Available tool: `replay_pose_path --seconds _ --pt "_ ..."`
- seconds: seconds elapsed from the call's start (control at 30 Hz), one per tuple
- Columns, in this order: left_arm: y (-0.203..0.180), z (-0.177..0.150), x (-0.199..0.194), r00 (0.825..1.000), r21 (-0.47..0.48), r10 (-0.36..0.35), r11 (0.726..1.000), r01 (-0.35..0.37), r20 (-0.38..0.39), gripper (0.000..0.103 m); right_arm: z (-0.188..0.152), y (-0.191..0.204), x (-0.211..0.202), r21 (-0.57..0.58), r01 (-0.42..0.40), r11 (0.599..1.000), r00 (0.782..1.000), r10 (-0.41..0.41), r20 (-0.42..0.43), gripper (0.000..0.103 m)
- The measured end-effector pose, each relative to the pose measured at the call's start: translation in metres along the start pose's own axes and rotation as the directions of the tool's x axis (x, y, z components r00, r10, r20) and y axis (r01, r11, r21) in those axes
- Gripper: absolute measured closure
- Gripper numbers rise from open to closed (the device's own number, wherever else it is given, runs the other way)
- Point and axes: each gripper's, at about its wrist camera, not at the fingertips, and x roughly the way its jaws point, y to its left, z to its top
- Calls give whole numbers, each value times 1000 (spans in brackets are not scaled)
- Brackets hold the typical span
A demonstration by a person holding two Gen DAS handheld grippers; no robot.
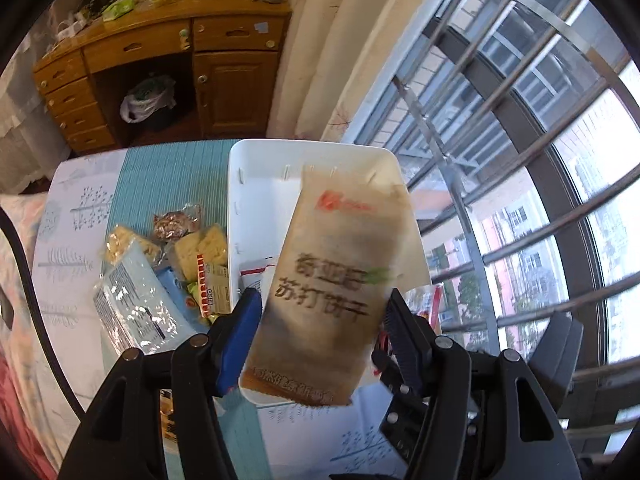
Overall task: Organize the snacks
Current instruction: 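Carry the biscuit packet and dark packet into the white tray with both tools, then open both tools over the tray and withdraw toward the remaining snacks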
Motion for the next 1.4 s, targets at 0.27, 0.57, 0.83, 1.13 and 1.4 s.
replay_pose_path --seconds 0.27,0.57,0.83,1.13,1.4 --pt "3 -11 0 999 -37 32 999 -32 4 26 -6 -9 -3 35 -16 999 1000 16 1 49" --pt "14 -36 -19 1000 -37 27 999 -27 10 26 -18 -4 -11 105 -26 994 1000 26 6 49" --pt "54 -76 -36 999 -84 29 996 -30 -12 26 -34 13 -15 166 -36 985 999 35 14 49" --pt "127 -132 -47 995 -164 59 984 -71 -80 26 -63 48 -19 190 -27 981 1000 24 17 49" --pt "180 -166 -69 993 -175 77 980 -91 -87 26 -87 90 -21 213 -15 977 1000 16 -4 49"
